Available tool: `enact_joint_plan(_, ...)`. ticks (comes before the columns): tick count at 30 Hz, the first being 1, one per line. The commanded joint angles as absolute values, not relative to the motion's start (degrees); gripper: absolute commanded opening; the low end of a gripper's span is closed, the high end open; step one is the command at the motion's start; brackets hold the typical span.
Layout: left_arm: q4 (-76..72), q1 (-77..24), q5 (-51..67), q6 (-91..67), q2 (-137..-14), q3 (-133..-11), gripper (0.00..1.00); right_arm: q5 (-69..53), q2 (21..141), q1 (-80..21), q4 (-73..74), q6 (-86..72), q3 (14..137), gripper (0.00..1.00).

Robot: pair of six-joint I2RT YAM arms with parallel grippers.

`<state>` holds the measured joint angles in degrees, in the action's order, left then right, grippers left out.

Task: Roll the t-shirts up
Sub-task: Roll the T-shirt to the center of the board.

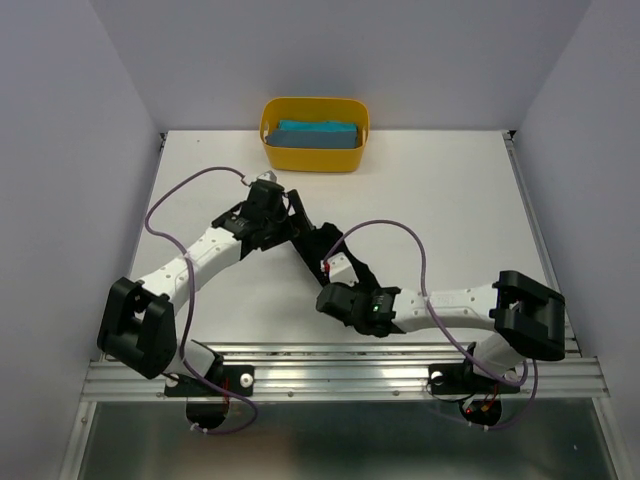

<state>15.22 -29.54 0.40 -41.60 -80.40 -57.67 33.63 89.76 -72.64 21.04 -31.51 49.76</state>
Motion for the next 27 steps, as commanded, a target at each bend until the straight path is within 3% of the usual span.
enact_joint_plan(1,15.03,-29.27,-0.35,-42.01,-78.14,-55.38,0.99,20.84,87.45,-70.76,13.36,-33.31,48.61,0.01)
enact_joint_plan(8,10.2,-29.36,4.3,-43.94,-78.22,-50.19,0.99,12.49,84.9,-67.15,9.67,-34.36,46.67,0.01)
enact_joint_plan(19,2.12,-29.36,3.96,-48.6,-80.6,-44.91,0.98,9.67,84.11,-65.39,8.44,-35.07,45.79,0.01)
enact_joint_plan(23,-1.04,-29.36,4.22,-48.69,-84.54,-45.61,0.91,9.58,84.29,-65.39,8.35,-34.89,45.97,0.01)
enact_joint_plan(27,-2.37,-29.27,4.83,-48.69,-87.18,-46.14,0.65,9.75,84.03,-65.39,8.44,-35.07,45.62,0.01)
